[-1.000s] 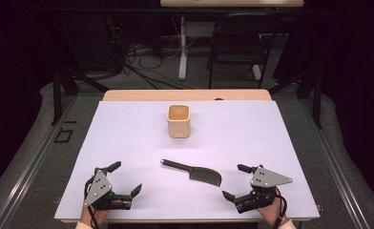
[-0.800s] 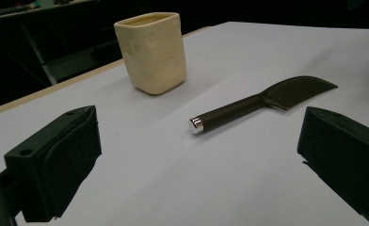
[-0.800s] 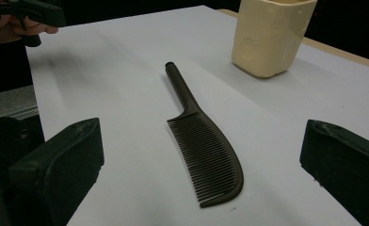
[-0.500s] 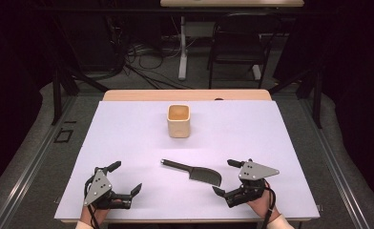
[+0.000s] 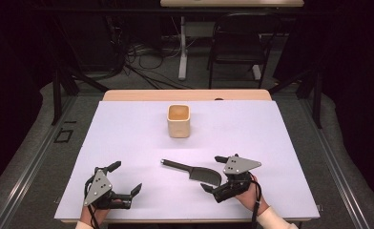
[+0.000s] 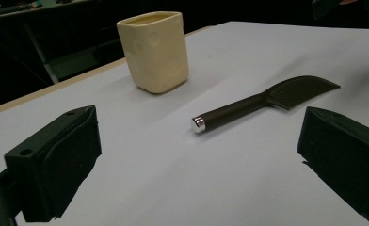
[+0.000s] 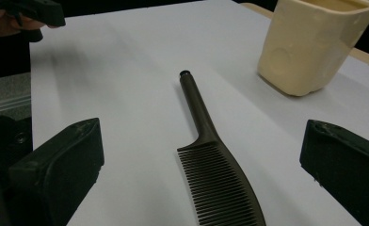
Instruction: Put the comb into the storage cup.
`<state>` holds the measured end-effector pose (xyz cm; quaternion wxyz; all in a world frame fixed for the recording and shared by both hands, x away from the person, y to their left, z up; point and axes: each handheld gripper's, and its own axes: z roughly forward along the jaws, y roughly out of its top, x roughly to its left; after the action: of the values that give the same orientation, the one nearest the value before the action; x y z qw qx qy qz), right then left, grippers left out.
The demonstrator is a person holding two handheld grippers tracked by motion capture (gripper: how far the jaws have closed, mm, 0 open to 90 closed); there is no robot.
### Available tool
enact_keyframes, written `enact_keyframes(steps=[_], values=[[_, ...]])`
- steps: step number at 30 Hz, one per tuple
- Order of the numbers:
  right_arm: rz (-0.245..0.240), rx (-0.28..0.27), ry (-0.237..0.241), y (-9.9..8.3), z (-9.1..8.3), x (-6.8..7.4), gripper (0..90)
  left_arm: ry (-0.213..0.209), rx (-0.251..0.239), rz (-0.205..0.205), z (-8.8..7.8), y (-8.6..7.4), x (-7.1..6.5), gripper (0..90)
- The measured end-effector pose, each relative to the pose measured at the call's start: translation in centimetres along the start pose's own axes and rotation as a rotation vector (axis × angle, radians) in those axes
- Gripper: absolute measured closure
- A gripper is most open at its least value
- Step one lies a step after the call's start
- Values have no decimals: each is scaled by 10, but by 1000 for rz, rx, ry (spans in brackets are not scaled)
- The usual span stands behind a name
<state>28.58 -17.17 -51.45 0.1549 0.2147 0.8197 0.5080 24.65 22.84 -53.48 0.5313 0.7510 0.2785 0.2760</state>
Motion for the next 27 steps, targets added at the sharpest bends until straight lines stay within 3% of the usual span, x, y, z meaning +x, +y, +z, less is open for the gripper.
enact_keyframes(steps=[7,12,27], values=[[-15,53,40,5,16,2,0,0,-4,-4,0,0,1,1],[-16,49,52,12,22,0,0,2,-3,-1,-1,0,0,1],[-13,108,93,23,52,-3,0,2,-2,0,0,0,0,1]])
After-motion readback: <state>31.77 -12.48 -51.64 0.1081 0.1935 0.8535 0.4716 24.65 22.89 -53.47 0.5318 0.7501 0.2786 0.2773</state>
